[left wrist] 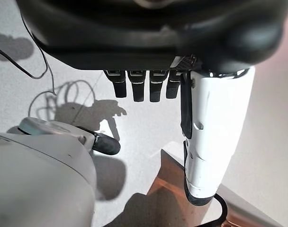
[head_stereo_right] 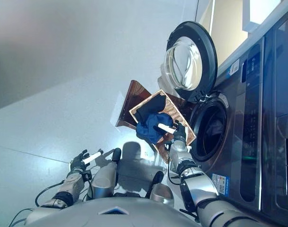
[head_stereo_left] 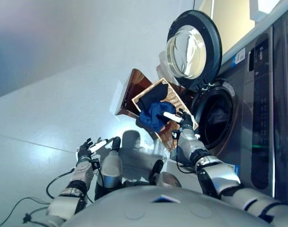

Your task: Pick up the clothes and place them into the washing machine

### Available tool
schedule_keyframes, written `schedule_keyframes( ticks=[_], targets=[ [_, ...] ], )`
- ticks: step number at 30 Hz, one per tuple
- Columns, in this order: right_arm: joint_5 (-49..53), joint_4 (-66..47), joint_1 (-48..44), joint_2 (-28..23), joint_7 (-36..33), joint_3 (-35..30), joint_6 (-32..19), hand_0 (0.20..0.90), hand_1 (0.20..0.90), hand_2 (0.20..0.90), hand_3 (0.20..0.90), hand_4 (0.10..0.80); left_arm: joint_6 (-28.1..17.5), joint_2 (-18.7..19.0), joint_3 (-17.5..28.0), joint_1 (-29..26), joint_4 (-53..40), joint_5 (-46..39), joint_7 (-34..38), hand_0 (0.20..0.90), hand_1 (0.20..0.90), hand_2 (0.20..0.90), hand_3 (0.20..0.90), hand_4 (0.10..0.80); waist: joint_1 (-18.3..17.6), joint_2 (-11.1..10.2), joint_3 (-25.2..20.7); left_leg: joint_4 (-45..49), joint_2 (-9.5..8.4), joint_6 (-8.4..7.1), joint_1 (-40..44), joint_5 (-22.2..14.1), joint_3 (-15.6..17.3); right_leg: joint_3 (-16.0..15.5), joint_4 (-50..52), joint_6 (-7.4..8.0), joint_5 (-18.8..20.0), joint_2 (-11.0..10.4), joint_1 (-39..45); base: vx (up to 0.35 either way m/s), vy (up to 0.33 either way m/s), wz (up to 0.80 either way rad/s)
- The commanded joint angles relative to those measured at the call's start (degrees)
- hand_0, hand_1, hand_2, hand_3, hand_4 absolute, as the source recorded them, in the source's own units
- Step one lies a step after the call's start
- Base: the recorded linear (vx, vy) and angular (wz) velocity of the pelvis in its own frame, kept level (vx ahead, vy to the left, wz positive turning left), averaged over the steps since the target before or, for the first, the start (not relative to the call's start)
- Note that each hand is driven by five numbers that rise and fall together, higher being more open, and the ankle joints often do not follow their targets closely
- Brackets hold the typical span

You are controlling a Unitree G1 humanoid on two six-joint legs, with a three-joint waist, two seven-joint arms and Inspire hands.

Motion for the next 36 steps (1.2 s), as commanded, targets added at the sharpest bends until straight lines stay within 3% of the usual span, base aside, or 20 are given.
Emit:
schedule_keyframes(
  ticks=[1, 5, 10, 13, 17, 28, 31, 32, 33, 36],
  targets=[
    [0.15, -3.23, 0.74, -2.68, -0.97, -2.11, -3.05, 0.900, 0.900, 0.900, 0.900, 0.800, -2.25, 1.31, -2.24, -1.00, 2.19, 1.77, 1.04, 0.900, 0.900, 0.900, 0.900, 0.800, 0.43, 0.81, -3.47, 2.23, -0.35, -1.94, -0.99, -2.96, 1.64, 0.15, 3.11, 1.49, -1.55, -2.45, 0.62, -0.016, -0.003, 0.03],
    [0.88, -3.48, 1.92, -2.64, -0.18, -2.48, -3.25, 0.900, 0.900, 0.900, 0.900, 0.800, -2.28, 1.69, -2.13, -1.06, 2.11, 2.04, 0.84, 0.900, 0.900, 0.900, 0.900, 0.800, 0.70, 0.64, -3.56, 1.64, -0.58, -1.94, -0.92, -2.48, 0.63, -0.61, 3.76, 1.56, -1.78, -2.54, 0.88, -0.009, -0.006, 0.15],
    [1.26, -0.62, 7.04, -3.60, 1.67, -5.12, -2.93, 0.900, 0.900, 0.900, 0.900, 0.800, -0.83, 2.54, -1.51, -2.07, 6.57, 6.24, -0.74, 0.900, 0.900, 0.900, 0.900, 0.800, 1.02, -0.08, -4.37, 0.42, -1.35, -2.61, -1.29, -1.33, -0.86, -5.89, 3.93, 1.71, -1.74, -2.80, 3.21, 0.046, -0.006, 0.51],
    [1.21, 0.25, 8.05, -3.89, 2.12, -5.61, -2.75, 0.900, 0.900, 0.900, 0.900, 0.800, -0.53, 2.79, -1.04, -1.96, 7.84, 7.26, -1.04, 0.900, 0.900, 0.900, 0.900, 0.800, 0.62, -0.43, -4.84, 0.38, -1.68, -2.51, -1.08, -1.47, -0.38, -6.93, 3.79, 1.97, -1.19, -3.03, 3.91, 0.074, 0.045, 0.61],
    [0.45, 0.88, 8.58, -4.71, 2.63, -5.89, -2.67, 0.900, 0.900, 0.900, 0.900, 0.800, -0.90, 3.53, 0.34, -2.12, 8.07, 7.73, -0.60, 0.900, 0.900, 0.900, 0.900, 0.800, 0.23, -0.48, -4.73, 1.00, -2.17, -1.79, 0.28, -2.69, 1.78, -5.59, 4.35, 2.89, 0.68, -4.43, 3.75, 0.053, 0.090, 0.06],
    [1.85, 1.74, 12.32, -4.76, 3.58, -8.82, -2.79, 0.900, 0.900, 0.900, 0.900, 0.800, -0.94, 3.63, 1.47, -2.38, 8.25, 6.46, -1.25, 0.900, 0.900, 0.900, 0.900, 0.800, -0.28, -1.38, -3.42, 5.12, -5.56, 0.92, -1.43, -6.65, 2.83, -3.31, 6.22, 4.40, 6.13, -7.96, 2.96, 0.058, 0.100, -0.03],
    [1.33, 1.19, 12.85, -4.94, 4.25, -8.28, -2.60, 0.900, 0.900, 0.900, 0.900, 0.800, -0.91, 4.95, 2.35, -2.12, 7.64, 6.57, -1.05, 0.900, 0.900, 0.900, 0.900, 0.800, -1.61, -1.21, -2.93, 4.82, -6.66, 2.74, -0.14, -7.59, 2.34, 1.07, 12.13, 3.06, 8.14, -8.48, 0.44, 0.104, 0.164, 0.08],
    [1.33, 1.19, 12.85, -4.94, 4.25, -8.28, -2.60, 0.900, 0.900, 0.900, 0.900, 0.800, -0.91, 4.95, 2.35, -2.12, 7.64, 6.57, -1.05, 0.900, 0.900, 0.900, 0.900, 0.800, -1.62, -1.22, -2.97, 4.82, -6.66, 2.74, -0.19, -7.58, 2.34, 1.07, 12.13, 3.06, 8.14, -8.49, 0.39, 0.066, 0.154, 0.09],
    [1.69, 0.89, 12.65, -4.97, 4.31, -8.23, -2.68, 0.900, 0.900, 0.900, 0.900, 0.800, -0.85, 5.60, 2.79, -1.95, 7.35, 6.58, -0.94, 0.900, 0.900, 0.900, 0.900, 0.800, -2.59, -0.71, -2.13, 4.59, -6.81, 3.53, 0.76, -7.79, 1.83, 3.81, 15.20, 2.23, 8.97, -7.61, -1.66, 0.065, 0.137, 0.01],
    [2.49, 0.80, 12.59, -4.87, 4.53, -8.28, -2.97, 0.900, 0.900, 0.900, 0.900, 0.800, -1.01, 6.03, 3.27, -1.61, 7.08, 6.33, -0.85, 0.900, 0.900, 0.900, 0.900, 0.800, -3.11, -0.30, -1.43, 4.50, -7.02, 4.18, 1.76, -8.10, 1.77, 6.46, 18.13, 1.80, 9.15, -6.32, -3.28, 0.063, 0.109, 0.04]
  ],
)
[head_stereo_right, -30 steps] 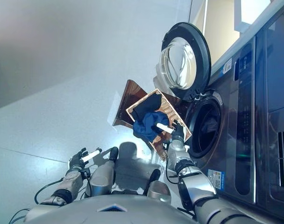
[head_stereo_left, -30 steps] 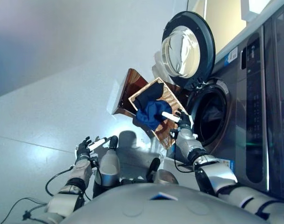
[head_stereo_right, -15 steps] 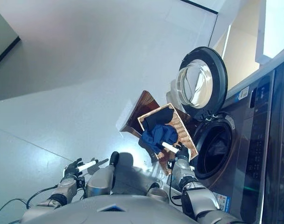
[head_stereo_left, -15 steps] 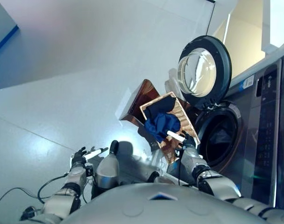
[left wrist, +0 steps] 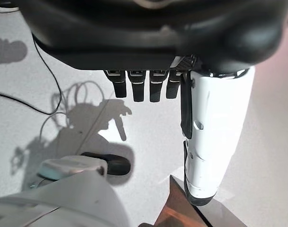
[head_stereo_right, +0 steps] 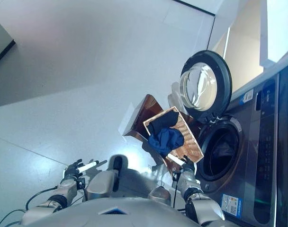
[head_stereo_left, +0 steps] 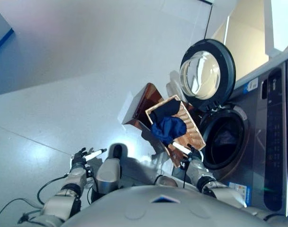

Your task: Pick up the clothes and place them into the washing machine

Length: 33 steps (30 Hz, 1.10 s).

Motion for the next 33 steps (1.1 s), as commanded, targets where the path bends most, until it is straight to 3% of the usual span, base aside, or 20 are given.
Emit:
schedule_keyframes(
  ticks=[1, 2, 3, 4, 6, 12, 17, 24, 33],
  targets=[
    [1.53, -4.02, -1.59, -4.31, -0.12, -0.41, -3.05, 0.900, 0.900, 0.900, 0.900, 0.800, -2.20, 2.72, 2.35, -1.08, -0.45, 0.01, 0.51, 0.900, 0.900, 0.900, 0.900, 0.800, -0.03, 1.91, 2.44, 0.63, -2.17, -2.14, 4.07, -4.78, -1.75, 6.13, 1.42, 2.96, 7.83, 2.79, -0.38, 0.162, 0.152, -0.15],
    [2.10, -4.18, -1.47, -4.40, 0.23, -0.30, -3.31, 0.900, 0.900, 0.900, 0.900, 0.800, -2.07, 2.84, 2.44, -0.91, -0.58, 0.08, 0.26, 0.900, 0.900, 0.900, 0.900, 0.800, -1.08, 2.20, 2.17, -0.12, -1.96, -1.80, 5.25, -4.77, -2.31, 10.38, 1.90, 1.88, 5.20, 6.12, -1.83, 0.172, 0.132, -0.16],
    [2.58, -4.27, -1.49, -4.39, 0.51, -0.41, -3.35, 0.900, 0.900, 0.900, 0.900, 0.800, -2.12, 2.97, 2.53, -0.99, -0.53, 0.00, 0.24, 0.900, 0.900, 0.900, 0.900, 0.800, -1.62, 2.33, 2.17, -0.75, -1.71, -1.81, 6.06, -4.73, -2.15, 11.56, 1.55, 1.42, 3.80, 7.46, -2.81, 0.139, 0.082, -0.06],
    [2.60, -4.26, -1.49, -4.40, 0.52, -0.39, -3.35, 0.900, 0.900, 0.900, 0.900, 0.800, -2.12, 2.96, 2.54, -0.99, -0.52, 0.00, 0.24, 0.900, 0.900, 0.900, 0.900, 0.800, -1.56, 2.34, 2.22, -0.86, -1.66, -1.85, 6.21, -4.74, -2.10, 11.62, 1.67, 1.38, 3.69, 7.50, -2.80, 0.107, 0.054, 0.28],
    [3.11, -4.44, -1.62, -4.38, 0.52, -0.39, -3.70, 0.900, 0.900, 0.900, 0.900, 0.800, -2.12, 3.01, 2.27, -1.26, -0.76, 0.13, 0.39, 0.900, 0.900, 0.900, 0.900, 0.800, -2.80, 2.87, 3.17, -1.73, -1.14, -1.99, 7.70, -4.71, -2.73, 11.11, -0.39, 0.48, 1.05, 10.85, -7.49, 0.087, 0.027, 0.18],
    [3.48, -4.24, -1.27, -4.30, 0.50, -0.46, -4.10, 0.900, 0.900, 0.900, 0.900, 0.800, -2.10, 1.87, 1.03, -1.48, -1.06, 0.08, 0.30, 0.900, 0.900, 0.900, 0.900, 0.800, -5.16, 2.43, 3.90, -2.47, -2.29, -2.49, 11.20, -5.33, -3.94, 10.39, -6.88, 1.04, 1.67, 13.40, -7.36, 0.115, -0.002, 0.18],
    [3.20, -4.68, -1.81, -4.18, 0.44, 0.19, -4.19, 0.900, 0.900, 0.900, 0.900, 0.800, -2.07, 1.31, 0.89, -1.16, -0.74, 0.20, 0.37, 0.900, 0.900, 0.900, 0.900, 0.800, -5.23, 2.69, 3.36, -2.79, -2.23, -2.77, 11.67, -5.70, -3.60, 12.02, -10.07, 1.24, 3.06, 13.88, -7.03, 0.071, -0.055, 0.24],
    [1.79, -6.57, -1.74, -3.78, 0.31, 1.21, -3.63, 0.900, 0.900, 0.900, 0.900, 0.800, -1.76, 0.13, 0.83, -0.10, -0.43, -0.19, 0.11, 0.900, 0.900, 0.900, 0.900, 0.800, -4.67, 3.27, 2.89, -1.71, -1.93, -3.49, 11.80, -6.70, -2.19, 8.93, -10.32, 0.55, 2.10, 13.70, -6.01, 0.030, -0.093, -0.04],
    [0.50, -8.85, -1.35, -4.41, 0.78, 3.36, -3.82, 0.900, 0.900, 0.900, 0.900, 0.800, -1.61, -2.62, -0.37, 0.01, 0.04, -0.79, -1.03, 0.900, 0.900, 0.900, 0.900, 0.800, -5.85, 5.70, 0.51, -1.13, 1.14, -6.18, 12.49, -6.21, -3.19, 7.76, -12.90, -1.97, -1.03, 15.66, -2.13, 0.053, -0.154, 0.10]
  ],
)
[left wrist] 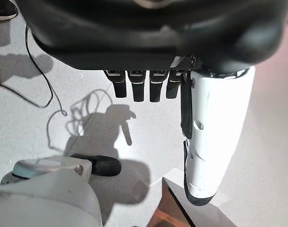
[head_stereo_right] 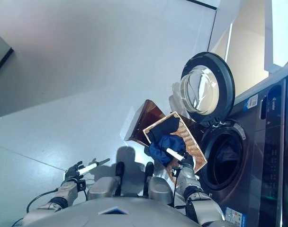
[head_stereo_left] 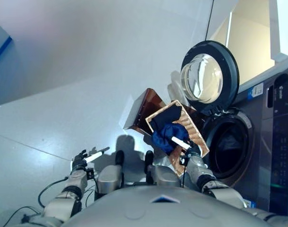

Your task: Pick up the clothes and place them into the washing machine

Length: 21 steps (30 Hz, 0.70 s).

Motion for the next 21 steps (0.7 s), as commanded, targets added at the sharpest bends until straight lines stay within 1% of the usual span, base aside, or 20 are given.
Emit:
schedule_keyframes(
  ticks=[1, 2, 3, 4, 5, 6, 7, 9, 10, 11, 12, 13, 14, 15, 17, 18, 19, 20, 21],
  targets=[
    [-0.25, -4.40, -2.04, -4.15, -0.26, 1.67, -2.77, 0.900, 0.900, 0.900, 0.900, 0.800, -1.66, -0.03, -1.69, -1.71, 0.51, -0.59, -0.13, 0.900, 0.900, 0.900, 0.900, 0.800, 0.24, 1.28, -1.74, 3.51, 1.49, -5.08, 2.84, -4.95, 2.03, -0.60, 5.35, 2.29, -2.70, 0.88, -2.17, 0.013, -0.099, 0.10],
    [-0.25, -4.40, -2.03, -4.16, -0.26, 1.67, -2.77, 0.900, 0.900, 0.900, 0.900, 0.800, -1.66, -0.04, -1.69, -1.70, 0.50, -0.59, -0.12, 0.900, 0.900, 0.900, 0.900, 0.800, 0.21, 1.29, -1.75, 3.54, 1.50, -5.09, 2.83, -4.96, 2.00, -0.63, 5.37, 2.28, -2.72, 0.88, -2.17, 0.023, -0.158, 0.09],
    [-0.10, -5.06, -1.92, -4.09, 0.11, 2.26, -3.01, 0.900, 0.900, 0.900, 0.900, 0.800, -1.60, -0.25, -2.07, -1.79, 0.50, -0.61, -0.44, 0.900, 0.900, 0.900, 0.900, 0.800, -0.10, 1.38, -1.84, 4.97, 2.25, -5.59, 2.65, -5.44, 1.81, -0.24, 6.03, 1.56, -3.72, 1.58, -1.84, 0.020, -0.106, 0.09],
    [-0.10, -5.06, -1.92, -4.09, 0.11, 2.26, -3.01, 0.900, 0.900, 0.900, 0.900, 0.800, -1.60, -0.25, -2.07, -1.79, 0.50, -0.61, -0.44, 0.900, 0.900, 0.900, 0.900, 0.800, -0.11, 1.39, -1.82, 5.03, 2.26, -5.59, 2.65, -5.49, 1.80, -0.25, 6.05, 1.55, -3.73, 1.59, -1.82, 0.033, -0.164, 0.14],
    [-0.34, -5.17, -1.79, -4.12, 0.16, 2.66, -3.07, 0.900, 0.900, 0.900, 0.900, 0.800, -1.57, -0.35, -2.12, -1.69, 0.67, -0.52, -0.53, 0.900, 0.900, 0.900, 0.900, 0.800, -0.17, 1.32, -1.82, 6.66, 2.52, -5.83, 2.42, -6.00, 1.88, -0.13, 6.34, 1.12, -4.17, 1.91, -1.48, 0.030, -0.126, 0.12],
    [-0.86, -4.74, -1.74, -4.18, 0.19, 3.14, -3.00, 0.900, 0.900, 0.900, 0.900, 0.800, -1.59, -0.55, -2.14, -1.46, 0.73, -0.50, -0.69, 0.900, 0.900, 0.900, 0.900, 0.800, -0.07, 1.13, -1.73, 10.21, 2.53, -6.15, 1.70, -6.50, 1.79, 0.31, 6.68, 0.64, -4.51, 2.32, -0.96, 0.052, -0.206, 0.12],
    [-1.26, -4.31, -1.74, -4.11, 0.13, 3.71, -3.07, 0.900, 0.900, 0.900, 0.900, 0.800, -1.55, -0.86, -2.22, -1.03, 0.82, -0.92, -0.82, 0.900, 0.900, 0.900, 0.900, 0.800, 0.39, 0.90, -1.20, 14.88, 2.46, -6.34, 0.40, -5.62, 1.31, 1.10, 6.93, 0.03, -4.71, 2.90, 0.22, 0.052, -0.174, 0.04],
    [-1.71, -3.81, -1.92, -4.23, -0.27, 3.84, -3.06, 0.900, 0.900, 0.900, 0.900, 0.800, -1.47, -1.12, -2.34, -1.15, 1.26, -1.45, -0.63, 0.900, 0.900, 0.900, 0.900, 0.800, 0.99, 0.57, -0.60, 16.44, 2.94, -5.86, -1.80, -3.85, -0.14, 1.93, 7.43, -0.13, -5.06, 2.79, 0.85, 0.028, -0.077, -0.01],
    [-1.72, -3.81, -1.92, -4.22, -0.28, 3.83, -3.05, 0.900, 0.900, 0.900, 0.900, 0.800, -1.48, -1.12, -2.35, -1.15, 1.26, -1.46, -0.62, 0.900, 0.900, 0.900, 0.900, 0.800, 0.98, 0.56, -0.58, 16.47, 2.92, -5.86, -1.80, -3.87, -0.14, 1.93, 7.47, -0.13, -5.10, 2.77, 0.85, 0.019, -0.008, -0.11],
    [-2.10, -4.09, -2.25, -4.30, -0.59, 4.14, -2.74, 0.900, 0.900, 0.900, 0.900, 0.800, -1.55, -1.28, -2.61, -1.36, 1.10, -2.14, -0.36, 0.900, 0.900, 0.900, 0.900, 0.800, 1.52, 0.00, -0.62, 14.51, 3.10, -5.32, -5.14, -2.97, -2.80, 2.99, 8.34, 0.13, -5.42, 2.01, 0.67, 0.017, 0.003, -0.15],
    [-2.10, -4.10, -2.24, -4.29, -0.59, 4.15, -2.73, 0.900, 0.900, 0.900, 0.900, 0.800, -1.55, -1.27, -2.62, -1.35, 1.11, -2.15, -0.36, 0.900, 0.900, 0.900, 0.900, 0.800, 1.50, -0.04, -0.64, 14.53, 3.06, -5.30, -5.15, -2.99, -2.81, 2.97, 8.42, 0.14, -5.51, 1.97, 0.65, 0.038, 0.007, -0.23],
    [-2.36, -4.19, -2.49, -4.25, -0.60, 4.46, -2.56, 0.900, 0.900, 0.900, 0.900, 0.800, -1.59, -1.21, -2.64, -1.38, 0.97, -2.45, -0.25, 0.900, 0.900, 0.900, 0.900, 0.800, 1.56, -0.05, -0.61, 13.28, 3.75, -5.39, -5.73, -1.95, -3.55, 3.54, 9.16, 0.19, -5.94, 2.01, 0.40, 0.078, 0.040, -0.35],
    [-3.03, -4.43, -2.94, -4.46, -0.57, 5.20, -2.34, 0.900, 0.900, 0.900, 0.900, 0.800, -1.86, -1.00, -2.72, -1.36, 0.43, -2.72, -0.12, 0.900, 0.900, 0.900, 0.900, 0.800, 1.84, 0.70, -0.70, 10.31, 4.70, -6.06, -6.64, 0.87, -5.81, 5.18, 10.01, 0.06, -6.83, 2.70, 0.39, 0.113, 0.075, -0.32],
    [-3.15, -4.58, -3.21, -4.57, -0.45, 5.41, -2.26, 0.900, 0.900, 0.900, 0.900, 0.800, -1.90, -0.94, -2.71, -1.46, 0.53, -2.77, -0.08, 0.900, 0.900, 0.900, 0.900, 0.800, 1.91, 1.29, -0.80, 8.65, 5.07, -6.44, -6.89, 2.17, -6.49, 6.01, 10.17, 0.11, -7.19, 2.95, 0.55, 0.131, 0.119, -0.39],
    [-3.55, -5.44, -3.88, -5.15, -0.52, 5.61, -2.11, 0.900, 0.900, 0.900, 0.900, 0.800, -2.17, -1.07, -2.86, -1.29, -0.05, -3.12, 0.08, 0.900, 0.900, 0.900, 0.900, 0.800, 1.95, 2.74, -0.76, 6.35, 5.47, -6.97, -7.13, 3.71, -6.91, 7.54, 10.60, 0.42, -7.85, 2.86, 1.00, 0.096, 0.121, -0.40],
    [-3.55, -5.46, -3.87, -5.16, -0.52, 5.61, -2.09, 0.900, 0.900, 0.900, 0.900, 0.800, -2.17, -1.08, -2.87, -1.29, -0.05, -3.12, 0.08, 0.900, 0.900, 0.900, 0.900, 0.800, 2.02, 2.74, -0.71, 6.27, 5.48, -6.96, -7.01, 3.73, -6.82, 7.62, 10.62, 0.43, -7.87, 2.85, 1.04, 0.110, 0.217, -0.43],
    [-3.62, -6.37, -4.60, -5.65, -0.53, 5.57, -1.97, 0.900, 0.900, 0.900, 0.900, 0.800, -2.36, -1.02, -2.79, -1.41, -0.56, -3.34, 0.25, 0.900, 0.900, 0.900, 0.900, 0.800, 1.69, 4.20, -0.68, 5.78, 5.85, -7.35, -7.11, 3.93, -4.87, 8.78, 10.88, 0.89, -8.48, 2.05, 1.30, 0.072, 0.162, -0.35],
    [-3.62, -6.38, -4.59, -5.65, -0.53, 5.56, -1.97, 0.900, 0.900, 0.900, 0.900, 0.800, -2.37, -1.02, -2.80, -1.42, -0.56, -3.34, 0.25, 0.900, 0.900, 0.900, 0.900, 0.800, 1.80, 4.19, -0.64, 5.78, 5.87, -7.34, -7.04, 3.90, -4.75, 8.89, 10.90, 0.89, -8.49, 2.04, 1.31, 0.133, 0.308, -0.44],
    [-4.04, -6.51, -5.29, -5.64, -0.63, 5.63, -1.61, 0.900, 0.900, 0.900, 0.900, 0.800, -2.32, -0.91, -2.85, -1.34, -0.49, -3.20, 0.19, 0.900, 0.900, 0.900, 0.900, 0.800, 1.61, 5.07, -0.72, 5.65, 5.69, -6.95, -6.55, 2.81, -2.82, 10.00, 10.53, 1.36, -8.74, 0.92, 1.44, 0.063, 0.148, -0.45]
  ],
)
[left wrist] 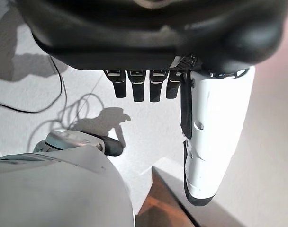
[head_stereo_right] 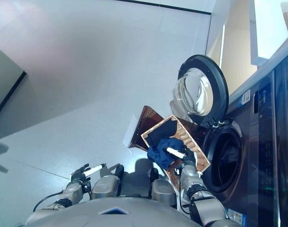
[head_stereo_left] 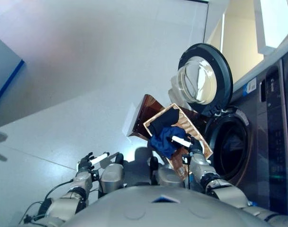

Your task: Pick up the clothes and place them into the washing machine

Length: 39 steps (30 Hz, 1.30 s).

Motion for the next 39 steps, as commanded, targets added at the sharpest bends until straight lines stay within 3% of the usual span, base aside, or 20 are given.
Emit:
schedule_keyframes(
  ticks=[1, 3, 5, 6, 8, 19, 23, 28, 39],
  targets=[
    [-1.89, -5.64, -4.01, -0.53, -0.49, 0.97, -1.67, 0.900, 0.900, 0.900, 0.900, 0.800, -2.28, 1.63, -0.50, -0.59, -1.55, -0.70, 1.26, 0.900, 0.900, 0.900, 0.900, 0.800, 0.30, 0.08, -0.73, -0.10, -0.20, -0.28, -3.41, 4.53, 2.37, 2.94, 6.66, 3.80, -6.48, -1.28, 2.25, 0.096, 0.305, -0.80],
    [-1.86, -6.31, -6.32, -0.74, -0.93, 1.21, -1.40, 0.900, 0.900, 0.900, 0.900, 0.800, -3.00, 2.09, -0.81, -1.45, -2.59, -1.53, 1.71, 0.900, 0.900, 0.900, 0.900, 0.800, 0.22, 0.80, -0.17, -0.18, -1.18, 0.46, -3.82, 3.48, 5.27, 4.72, 5.14, 5.15, -5.09, -3.63, 0.88, 0.019, 0.226, -0.83],
    [-1.97, -6.58, -7.51, -0.89, -1.26, 1.44, -1.37, 0.900, 0.900, 0.900, 0.900, 0.800, -3.26, 2.31, -0.83, -1.99, -3.15, -2.10, 1.98, 0.900, 0.900, 0.900, 0.900, 0.800, 0.39, 1.03, 0.26, 0.00, -1.36, 0.62, -4.54, 3.28, 6.41, 5.34, 4.87, 5.56, -4.48, -4.26, -0.36, -0.071, 0.146, -0.55],
    [-2.31, -6.42, -10.12, -0.51, -1.62, 2.42, -1.25, 0.900, 0.900, 0.900, 0.900, 0.800, -4.01, 2.72, -0.46, -2.65, -3.78, -3.39, 2.86, 0.900, 0.900, 0.900, 0.900, 0.800, 1.12, 1.11, 0.99, -0.40, -1.06, 0.65, -5.65, 3.04, 9.11, 5.60, 3.84, 6.49, -2.78, -5.19, -2.90, -0.097, 0.179, -0.56],
    [-2.70, -5.76, -11.34, 0.10, -1.66, 3.00, -1.16, 0.900, 0.900, 0.900, 0.900, 0.800, -4.21, 3.08, -0.20, -2.75, -3.61, -3.97, 3.16, 0.900, 0.900, 0.900, 0.900, 0.800, 2.39, 0.79, 1.21, -0.71, -0.63, 0.57, -6.16, 3.02, 11.14, 4.66, 2.54, 7.01, -1.52, -5.70, -3.91, -0.033, 0.084, -0.53],
    [-9.58, -9.27, -14.92, -0.78, -7.08, 5.25, -0.51, 0.900, 0.900, 0.900, 0.900, 0.800, -4.61, 3.46, -1.01, -4.86, -3.49, -4.17, 5.44, 0.900, 0.900, 0.900, 0.900, 0.800, 3.44, 0.49, 3.87, 0.50, -1.86, 0.10, -11.77, 3.37, 9.99, 0.71, 0.17, 7.85, -0.05, -8.26, -6.41, -0.026, 0.026, -0.01],
    [-11.50, -10.75, -17.60, -0.60, -9.73, 6.18, -0.35, 0.900, 0.900, 0.900, 0.900, 0.800, -5.12, 3.21, -0.98, -4.91, -3.39, -4.96, 7.20, 0.900, 0.900, 0.900, 0.900, 0.800, 3.65, 0.71, 4.58, 0.21, -1.98, -0.11, -13.17, 3.74, 10.29, 0.14, -0.06, 8.20, 0.66, -8.61, -7.83, -0.021, 0.039, 0.12],
    [-14.91, -9.12, -24.82, 1.14, -18.78, 6.46, 0.91, 0.900, 0.900, 0.900, 0.900, 0.800, -5.96, 2.77, -1.99, -5.42, -4.26, -6.03, 11.46, 0.900, 0.900, 0.900, 0.900, 0.800, 4.49, 1.08, 5.91, 0.76, -2.42, 0.05, -15.68, 3.72, 11.32, 0.58, -1.32, 9.15, 2.80, -9.29, -10.18, -0.003, 0.069, -0.02],
    [-14.33, -1.84, -33.22, 4.27, -24.77, 6.79, 1.81, 0.900, 0.900, 0.900, 0.900, 0.800, -7.11, 1.92, -5.60, -10.17, -5.67, -7.81, 14.84, 0.900, 0.900, 0.900, 0.900, 0.800, 5.93, 2.59, 7.39, 2.08, -3.65, 0.39, -18.07, 3.32, 10.84, -0.43, -1.58, 9.52, 3.69, -10.45, -11.22, -0.008, 0.031, 0.03]
  ],
)
